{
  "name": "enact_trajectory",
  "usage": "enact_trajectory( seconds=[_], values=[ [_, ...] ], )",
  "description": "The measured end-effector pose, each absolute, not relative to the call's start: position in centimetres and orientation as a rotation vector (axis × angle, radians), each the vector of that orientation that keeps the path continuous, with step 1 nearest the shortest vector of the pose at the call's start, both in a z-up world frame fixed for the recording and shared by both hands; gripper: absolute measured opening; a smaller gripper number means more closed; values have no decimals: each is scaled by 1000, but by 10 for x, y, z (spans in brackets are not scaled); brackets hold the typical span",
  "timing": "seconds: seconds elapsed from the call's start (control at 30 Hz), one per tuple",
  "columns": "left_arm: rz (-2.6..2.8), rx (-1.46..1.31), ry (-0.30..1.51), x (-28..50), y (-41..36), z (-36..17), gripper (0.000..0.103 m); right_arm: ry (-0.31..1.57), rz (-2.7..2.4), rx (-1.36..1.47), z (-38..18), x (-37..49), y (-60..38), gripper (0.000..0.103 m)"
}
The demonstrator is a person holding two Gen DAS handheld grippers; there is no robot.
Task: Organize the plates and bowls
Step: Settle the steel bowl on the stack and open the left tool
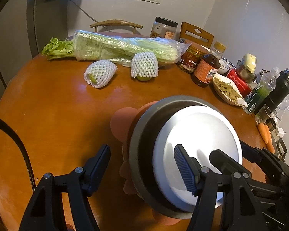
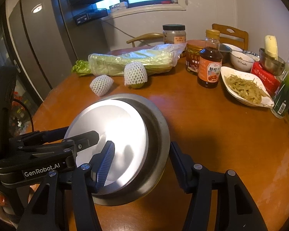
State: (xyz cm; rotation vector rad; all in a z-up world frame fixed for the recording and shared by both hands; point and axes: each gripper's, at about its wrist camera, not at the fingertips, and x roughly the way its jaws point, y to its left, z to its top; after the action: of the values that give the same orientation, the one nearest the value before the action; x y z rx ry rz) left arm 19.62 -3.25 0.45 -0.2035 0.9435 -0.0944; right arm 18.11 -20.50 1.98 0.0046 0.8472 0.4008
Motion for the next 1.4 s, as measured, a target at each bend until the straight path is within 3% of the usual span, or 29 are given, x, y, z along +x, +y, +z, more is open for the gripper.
enact_trajectory(
  seconds=[1.4],
  values=[
    [-73, -155, 839, 157, -37, 36, 68, 779, 364, 5, 47, 153, -210, 61]
  ],
)
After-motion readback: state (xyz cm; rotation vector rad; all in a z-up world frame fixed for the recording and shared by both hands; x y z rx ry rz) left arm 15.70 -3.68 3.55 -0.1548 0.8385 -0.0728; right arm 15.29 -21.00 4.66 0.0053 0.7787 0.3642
